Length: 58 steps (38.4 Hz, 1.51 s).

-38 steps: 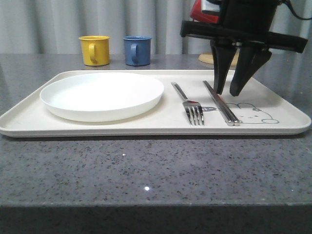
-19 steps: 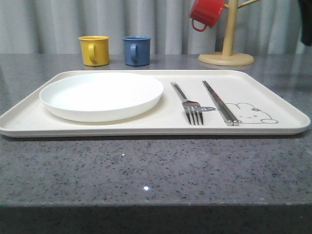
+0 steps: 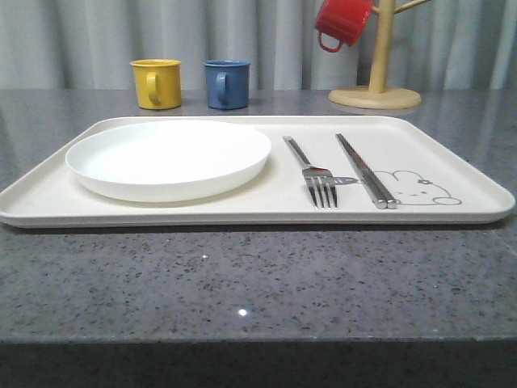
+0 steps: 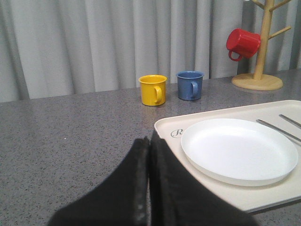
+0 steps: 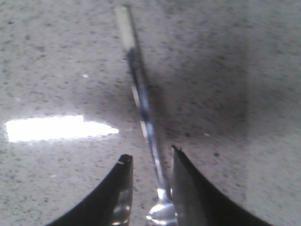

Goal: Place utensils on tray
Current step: 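Reach the right gripper to the steel spoon and grasp its handle, then carry the spoon onto the tray beside the chopsticks and open the right gripper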

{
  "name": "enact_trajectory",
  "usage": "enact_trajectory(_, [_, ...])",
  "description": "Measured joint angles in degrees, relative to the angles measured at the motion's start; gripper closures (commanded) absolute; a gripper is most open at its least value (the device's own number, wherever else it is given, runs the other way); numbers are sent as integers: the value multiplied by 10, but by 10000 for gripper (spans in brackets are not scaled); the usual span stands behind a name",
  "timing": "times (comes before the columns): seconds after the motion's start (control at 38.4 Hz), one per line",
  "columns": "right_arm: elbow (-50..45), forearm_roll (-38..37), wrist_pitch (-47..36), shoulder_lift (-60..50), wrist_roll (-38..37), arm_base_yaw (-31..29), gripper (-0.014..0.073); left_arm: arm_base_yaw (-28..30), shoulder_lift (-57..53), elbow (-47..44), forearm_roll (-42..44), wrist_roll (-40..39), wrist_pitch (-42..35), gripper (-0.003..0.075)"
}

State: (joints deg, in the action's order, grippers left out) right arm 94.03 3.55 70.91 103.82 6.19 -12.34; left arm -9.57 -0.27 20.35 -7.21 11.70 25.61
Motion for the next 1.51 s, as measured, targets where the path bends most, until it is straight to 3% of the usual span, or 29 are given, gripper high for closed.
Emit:
enact_trajectory(0.57, [0,12,-1,68,13,0,372,0,0,0,0,0,0,738])
enact_trajectory(0.81, [0,8,-2,68,13,0,538,0,0,0,0,0,0,738])
enact_trajectory(1.07, [0,5,-4,66,10,0,557,0,0,0,0,0,0,738])
enact_trajectory(1.33, [0,11,-5,-5,-73,10,557,0,0,0,0,0,0,738])
enact_trajectory(1.51, [0,11,-2,-60,-105,62,557,0,0,0,0,0,0,738])
